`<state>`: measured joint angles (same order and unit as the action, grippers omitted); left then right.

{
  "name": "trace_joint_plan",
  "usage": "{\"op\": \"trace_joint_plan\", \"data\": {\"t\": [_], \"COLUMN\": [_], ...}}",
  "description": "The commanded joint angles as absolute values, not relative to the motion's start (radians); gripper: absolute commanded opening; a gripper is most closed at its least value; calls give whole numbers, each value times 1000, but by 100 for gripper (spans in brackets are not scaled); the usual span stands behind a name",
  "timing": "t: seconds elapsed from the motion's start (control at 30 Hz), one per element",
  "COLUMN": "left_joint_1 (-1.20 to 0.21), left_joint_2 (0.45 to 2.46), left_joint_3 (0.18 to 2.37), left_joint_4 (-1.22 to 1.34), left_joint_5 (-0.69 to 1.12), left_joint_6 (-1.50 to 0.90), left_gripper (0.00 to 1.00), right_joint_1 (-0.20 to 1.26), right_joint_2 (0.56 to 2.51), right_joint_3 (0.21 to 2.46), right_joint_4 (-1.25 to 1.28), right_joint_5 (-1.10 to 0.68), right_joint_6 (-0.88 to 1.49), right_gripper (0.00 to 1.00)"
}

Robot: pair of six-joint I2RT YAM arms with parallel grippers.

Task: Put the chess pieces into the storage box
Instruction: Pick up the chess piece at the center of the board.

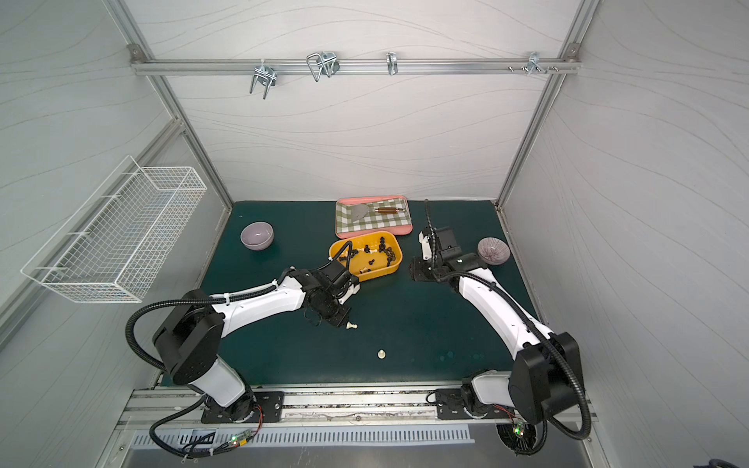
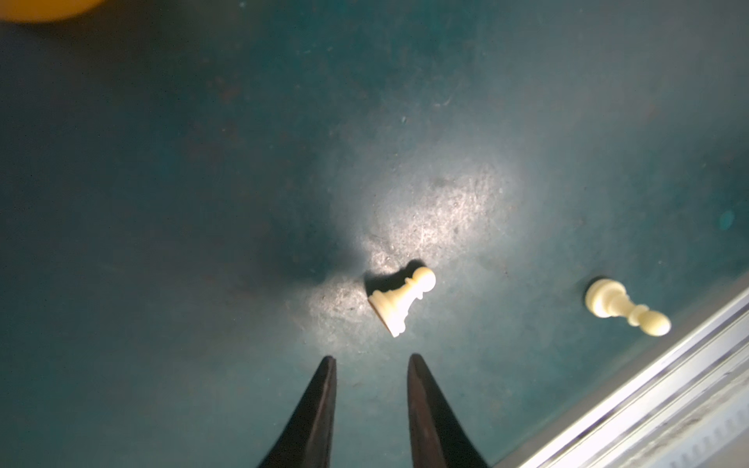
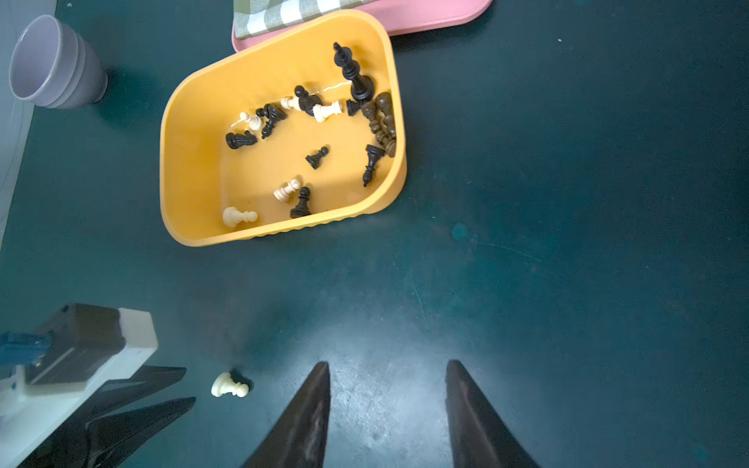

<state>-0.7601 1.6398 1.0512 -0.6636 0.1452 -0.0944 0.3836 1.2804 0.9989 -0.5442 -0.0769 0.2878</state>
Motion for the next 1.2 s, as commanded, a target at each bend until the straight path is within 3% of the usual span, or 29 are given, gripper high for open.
{"op": "trace_joint_plan", "data": {"t": [0.0, 0.53, 1.17], "left_joint_1": [-778, -843, -871], "left_joint_2": [1652, 1712, 1811], "left_joint_3": [1108, 1170, 1180], "left_joint_4": [-704, -771, -707], "left_joint_5": [127, 52, 6], "left_joint_6": [54, 552, 659], "left_gripper": [32, 33, 33], "right_joint_1": [348, 209, 187], "right_joint_2": [1219, 1122, 1128], "right_joint_3": [943, 851, 844], "right_joint_4": [-525, -538, -534], "right_joint_5": [-106, -172, -190], "right_joint_6": [276, 265, 268], "right_gripper": [48, 49, 49]}}
